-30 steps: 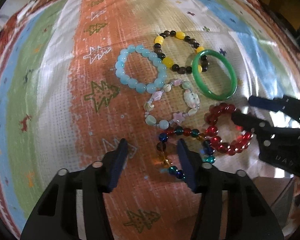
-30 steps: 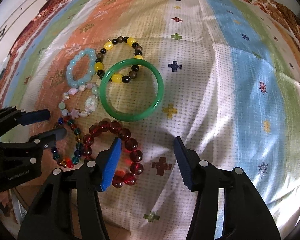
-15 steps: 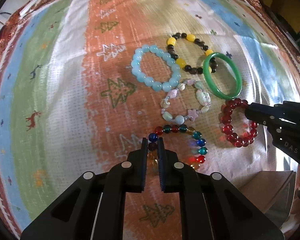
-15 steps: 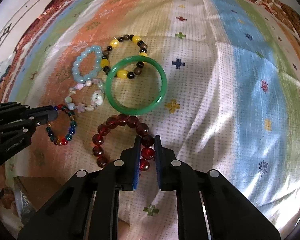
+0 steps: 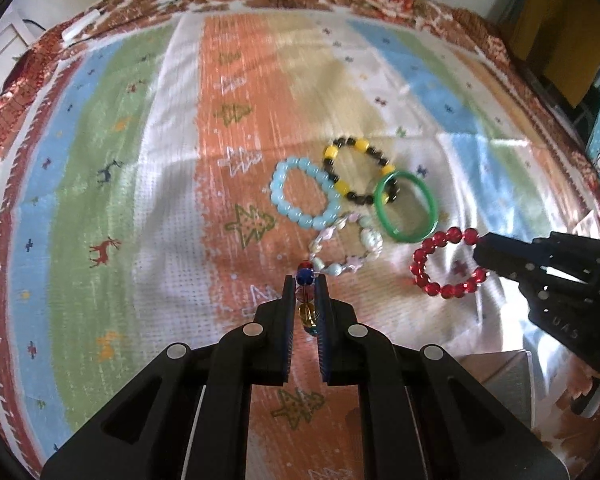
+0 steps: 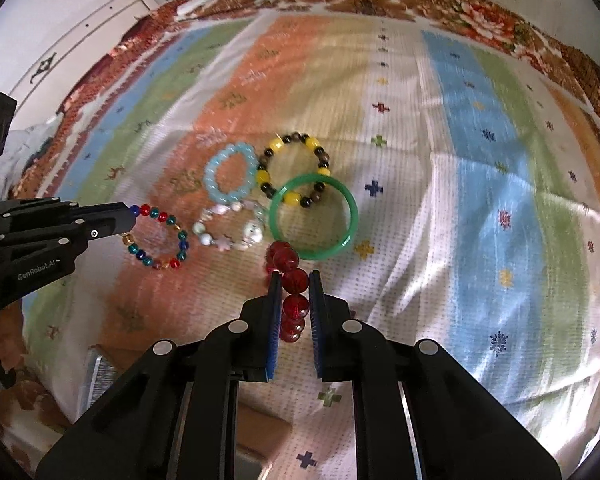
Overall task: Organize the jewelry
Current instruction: 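Lift both bracelets into the silver tin and open both tools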
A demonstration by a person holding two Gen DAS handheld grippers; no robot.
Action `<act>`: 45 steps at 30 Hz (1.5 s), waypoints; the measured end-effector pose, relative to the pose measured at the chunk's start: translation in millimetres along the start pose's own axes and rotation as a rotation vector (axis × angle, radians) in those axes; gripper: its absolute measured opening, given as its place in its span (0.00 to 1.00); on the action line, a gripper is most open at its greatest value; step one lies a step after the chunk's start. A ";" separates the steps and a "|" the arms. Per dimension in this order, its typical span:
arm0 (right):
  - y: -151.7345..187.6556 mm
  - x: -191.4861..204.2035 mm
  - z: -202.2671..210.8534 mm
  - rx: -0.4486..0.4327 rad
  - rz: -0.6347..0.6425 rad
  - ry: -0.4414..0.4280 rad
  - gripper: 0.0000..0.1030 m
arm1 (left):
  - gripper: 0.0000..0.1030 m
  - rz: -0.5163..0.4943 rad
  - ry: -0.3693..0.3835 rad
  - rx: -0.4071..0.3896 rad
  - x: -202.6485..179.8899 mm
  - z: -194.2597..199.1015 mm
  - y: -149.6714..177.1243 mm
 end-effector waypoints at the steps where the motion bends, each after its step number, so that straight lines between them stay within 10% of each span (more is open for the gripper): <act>1: -0.8 0.4 2.8 -0.007 -0.002 -0.002 0.13 | 0.09 -0.003 0.000 -0.007 -3.1 0.9 -1.5; 45: 42.8 17.1 111.3 -0.247 0.080 -0.028 0.13 | 0.09 -0.185 0.002 -0.257 -93.9 102.2 42.5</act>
Point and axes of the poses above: each gripper's, at about its wrist camera, not at the fingertips, and z roughly against the way its jaws point, x to its left, y to its underside, the point moved 4 cm from there along -z, roughly the way its jaws point, and after that the axes turned 13 degrees about y, right-handed, at the moved point
